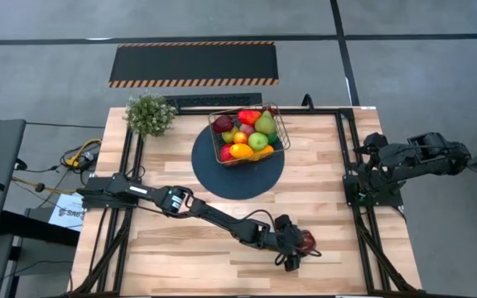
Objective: Build produce basket
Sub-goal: Put the dark red apple into the wire basket
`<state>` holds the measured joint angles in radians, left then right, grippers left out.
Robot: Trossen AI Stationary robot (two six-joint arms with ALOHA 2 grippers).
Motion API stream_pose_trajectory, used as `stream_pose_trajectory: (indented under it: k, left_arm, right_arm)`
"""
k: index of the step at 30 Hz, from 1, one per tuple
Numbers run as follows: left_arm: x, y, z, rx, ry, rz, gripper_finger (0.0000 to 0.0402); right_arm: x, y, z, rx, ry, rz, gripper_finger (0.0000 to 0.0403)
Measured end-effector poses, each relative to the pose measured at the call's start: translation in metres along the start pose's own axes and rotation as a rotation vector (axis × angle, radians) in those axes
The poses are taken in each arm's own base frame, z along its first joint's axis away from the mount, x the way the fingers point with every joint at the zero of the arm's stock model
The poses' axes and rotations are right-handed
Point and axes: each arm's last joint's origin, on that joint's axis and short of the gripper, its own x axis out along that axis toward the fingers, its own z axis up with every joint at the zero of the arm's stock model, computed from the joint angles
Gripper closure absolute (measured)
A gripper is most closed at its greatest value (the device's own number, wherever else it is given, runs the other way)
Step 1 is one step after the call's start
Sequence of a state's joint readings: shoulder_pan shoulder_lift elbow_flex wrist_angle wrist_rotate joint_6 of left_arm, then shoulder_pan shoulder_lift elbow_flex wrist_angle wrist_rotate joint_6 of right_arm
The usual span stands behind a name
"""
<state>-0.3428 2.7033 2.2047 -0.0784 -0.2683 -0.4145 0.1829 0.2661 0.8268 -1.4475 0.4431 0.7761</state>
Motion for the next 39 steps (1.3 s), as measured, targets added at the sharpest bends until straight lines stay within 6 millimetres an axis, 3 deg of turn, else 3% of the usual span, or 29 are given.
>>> stream_pose_trajectory:
  k: [8,18,24,29,36,39]
  left_arm:
    - [0.000,0.001,0.004,-0.056,-0.053,0.036,0.0100]
    - [0.000,0.003,0.016,-0.170,-0.170,0.063,0.0102]
    - [-0.006,0.008,0.047,-0.166,-0.194,0.076,0.0101]
    - [-0.025,0.020,0.082,-0.123,-0.219,0.126,0.0101]
    - [-0.080,0.050,0.146,-0.052,-0.265,0.339,0.0100]
    - [-0.104,0.061,0.165,0.004,-0.267,0.487,0.0096]
  right_arm:
    - [0.000,0.000,0.000,0.000,0.000,0.000,0.0017]
    - [0.000,0.000,0.000,-0.003,0.001,0.000,0.0017]
    - [0.000,0.000,0.000,-0.023,0.001,-0.001,0.0017]
    - [0.000,0.000,0.000,-0.026,0.001,0.000,0.0017]
    - [0.000,0.000,0.000,-0.027,0.003,-0.003,0.0017]
    - [0.000,0.000,0.000,-0.028,0.004,-0.003,0.0017]
